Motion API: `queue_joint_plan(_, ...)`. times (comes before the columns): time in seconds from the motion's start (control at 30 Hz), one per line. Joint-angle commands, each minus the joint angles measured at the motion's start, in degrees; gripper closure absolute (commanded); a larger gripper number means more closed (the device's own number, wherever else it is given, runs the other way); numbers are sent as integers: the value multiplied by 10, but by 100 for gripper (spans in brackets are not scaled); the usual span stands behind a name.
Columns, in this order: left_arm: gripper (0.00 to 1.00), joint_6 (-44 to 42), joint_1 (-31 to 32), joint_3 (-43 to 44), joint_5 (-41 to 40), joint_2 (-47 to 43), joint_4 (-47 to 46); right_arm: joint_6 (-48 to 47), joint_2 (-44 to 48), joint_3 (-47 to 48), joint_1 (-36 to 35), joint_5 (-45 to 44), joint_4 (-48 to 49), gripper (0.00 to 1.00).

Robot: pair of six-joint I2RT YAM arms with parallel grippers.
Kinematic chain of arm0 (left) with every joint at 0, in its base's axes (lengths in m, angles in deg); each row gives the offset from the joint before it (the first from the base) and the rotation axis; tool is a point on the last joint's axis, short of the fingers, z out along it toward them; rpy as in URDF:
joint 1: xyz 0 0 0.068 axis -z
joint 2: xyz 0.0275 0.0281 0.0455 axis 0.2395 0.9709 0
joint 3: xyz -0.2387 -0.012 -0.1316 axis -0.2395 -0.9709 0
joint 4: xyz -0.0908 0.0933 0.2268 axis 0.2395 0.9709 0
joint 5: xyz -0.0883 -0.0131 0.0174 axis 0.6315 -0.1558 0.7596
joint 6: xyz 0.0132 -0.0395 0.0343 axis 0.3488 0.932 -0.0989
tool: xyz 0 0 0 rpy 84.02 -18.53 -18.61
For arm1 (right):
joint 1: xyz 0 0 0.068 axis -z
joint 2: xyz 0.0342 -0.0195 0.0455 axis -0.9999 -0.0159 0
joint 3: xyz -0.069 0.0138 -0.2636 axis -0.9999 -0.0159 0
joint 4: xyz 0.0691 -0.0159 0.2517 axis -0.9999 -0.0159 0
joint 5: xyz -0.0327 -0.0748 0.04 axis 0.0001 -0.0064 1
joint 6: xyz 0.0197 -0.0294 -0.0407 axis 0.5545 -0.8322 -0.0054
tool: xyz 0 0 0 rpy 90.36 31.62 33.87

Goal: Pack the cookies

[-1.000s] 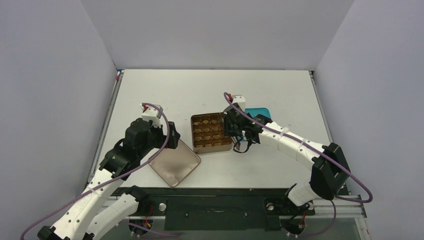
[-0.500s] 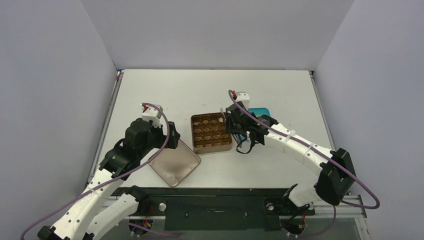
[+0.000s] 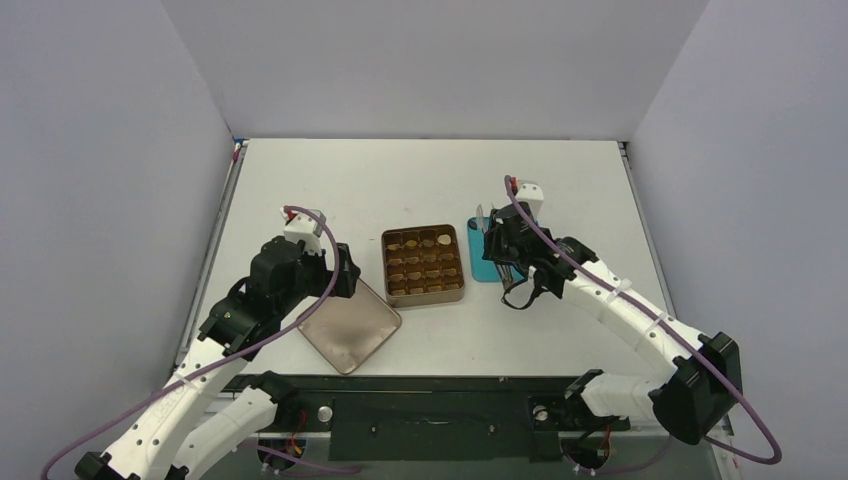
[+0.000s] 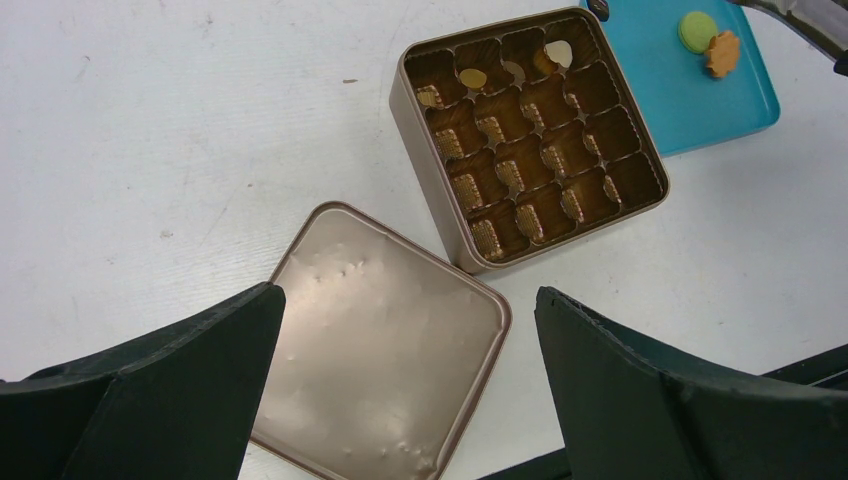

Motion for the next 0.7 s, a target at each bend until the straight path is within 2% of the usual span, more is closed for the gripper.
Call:
queue_joint_plan(0.0, 3, 0, -3, 6, 5, -2, -17, -5, 10, -20, 21, 9, 21, 63)
queue_joint_plan(0.37, 3, 0, -3, 6, 6, 0, -17, -16, -48, -39, 44, 20, 52, 63)
queue_joint_plan(0.67, 3, 1, -3, 6, 7, 0, -17, -22, -115, -9, 47, 26, 66, 63)
